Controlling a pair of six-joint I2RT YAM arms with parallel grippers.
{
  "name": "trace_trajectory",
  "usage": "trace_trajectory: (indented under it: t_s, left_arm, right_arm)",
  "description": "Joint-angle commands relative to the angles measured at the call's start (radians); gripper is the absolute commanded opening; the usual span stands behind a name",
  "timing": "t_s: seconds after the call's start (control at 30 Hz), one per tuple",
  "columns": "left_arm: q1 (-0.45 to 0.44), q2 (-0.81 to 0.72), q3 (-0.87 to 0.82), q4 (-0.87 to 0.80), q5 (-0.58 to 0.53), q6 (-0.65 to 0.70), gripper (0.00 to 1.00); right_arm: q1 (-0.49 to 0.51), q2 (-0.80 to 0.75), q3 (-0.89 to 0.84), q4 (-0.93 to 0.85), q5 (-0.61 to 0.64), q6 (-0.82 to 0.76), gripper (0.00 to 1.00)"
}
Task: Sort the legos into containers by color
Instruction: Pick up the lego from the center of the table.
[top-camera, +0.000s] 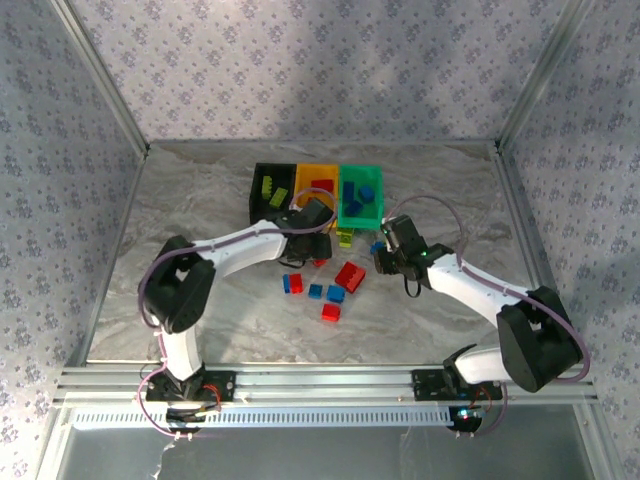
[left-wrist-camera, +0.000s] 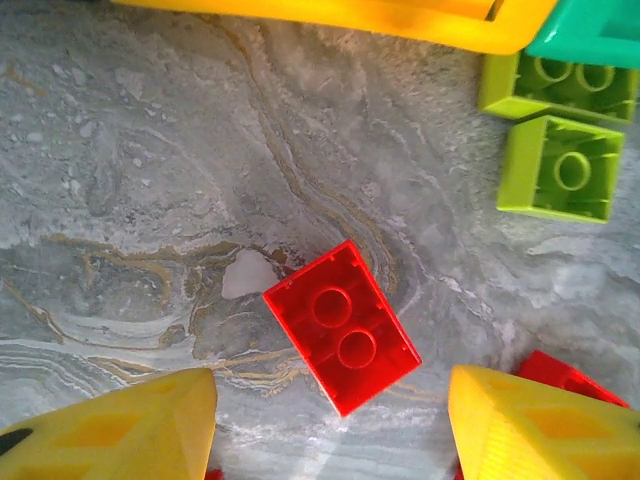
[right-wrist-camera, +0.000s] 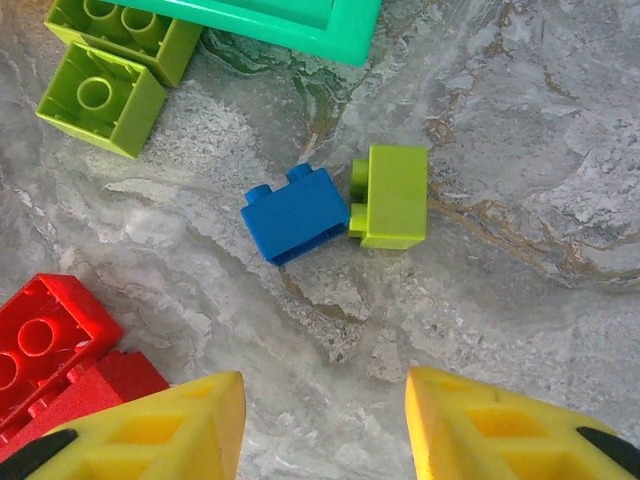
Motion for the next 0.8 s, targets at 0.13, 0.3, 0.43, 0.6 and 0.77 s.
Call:
trace_trajectory:
  t_s: [0.13,0.3,0.43,0.6,0.77]
  left_arm:
    - [-0.021,0.148,0.189,-0.264,-0.081,-0.195,0.63]
    - [-0.029,0.227,0.279,-0.339,-0.095,-0.230,0.63]
    - [-0.030,0.262,0.302,-0.323,-0.059,-0.230,0.62]
    - [-0.028,0.290,0.325,-0.315,-0.042,-0.217,0.47]
    - [-0.032,0.276,0.320,-0.309,-0.049,-0.209,0.33]
  right_arm:
    - [0.018,-0.015,-0.025,0.040,0.005,-0.009,0.48]
    - [0.032,-0.016,-0.023,0.036,0.028,-0.012,0.48]
    - [0.038,-0.012,-0.023,0.037,0.034,-0.014,0.48]
    - [0.044,-0.010,-0.022,0.037,0.041,-0.016,0.48]
    - [0.047,-0.006,-0.019,0.037,0.046,-0.018,0.48]
